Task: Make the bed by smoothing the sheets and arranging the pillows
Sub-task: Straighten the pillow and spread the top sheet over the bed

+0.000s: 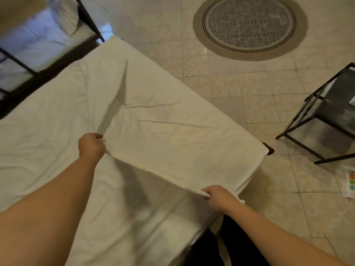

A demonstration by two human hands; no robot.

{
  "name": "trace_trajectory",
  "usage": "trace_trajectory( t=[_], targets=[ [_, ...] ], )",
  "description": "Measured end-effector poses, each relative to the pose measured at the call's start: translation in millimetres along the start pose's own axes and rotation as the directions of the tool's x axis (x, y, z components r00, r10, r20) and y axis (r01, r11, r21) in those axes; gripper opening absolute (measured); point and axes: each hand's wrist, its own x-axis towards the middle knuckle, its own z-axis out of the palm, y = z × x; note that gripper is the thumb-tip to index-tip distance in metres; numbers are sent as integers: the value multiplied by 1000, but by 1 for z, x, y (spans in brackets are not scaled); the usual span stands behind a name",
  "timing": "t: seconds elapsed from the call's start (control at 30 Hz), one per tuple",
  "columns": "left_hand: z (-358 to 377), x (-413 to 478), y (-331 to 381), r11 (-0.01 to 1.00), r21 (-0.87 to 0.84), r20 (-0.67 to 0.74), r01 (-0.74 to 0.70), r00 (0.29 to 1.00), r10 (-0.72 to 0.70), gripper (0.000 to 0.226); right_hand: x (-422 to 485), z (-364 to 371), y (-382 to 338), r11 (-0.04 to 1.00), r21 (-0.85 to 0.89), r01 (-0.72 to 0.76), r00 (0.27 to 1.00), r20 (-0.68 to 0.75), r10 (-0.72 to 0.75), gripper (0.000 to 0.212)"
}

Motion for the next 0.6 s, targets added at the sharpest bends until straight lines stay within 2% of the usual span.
trace_trajectory(
  t=[0.13,0.33,0.47,0.6],
  targets=[
    [-37,-29,-45,1000,-29,-11,3,1000,-4,33,-33,36,-21,997,16,78,997,19,-79,42],
    [-74,-73,-108,997,-51,-115,-65,992,59,38,-70,90,-44,988,15,157,988,-15,-156,42],
    [-87,-111,-145,992,-76,-185,-97,979,82,31,-94,135,-46,986,17,163,987,-14,-163,43],
    [-105,-141,-185,993,-79,-220,-92,973,72,37,-126,177,-48,983,66,169,985,-58,-165,49]
  ],
)
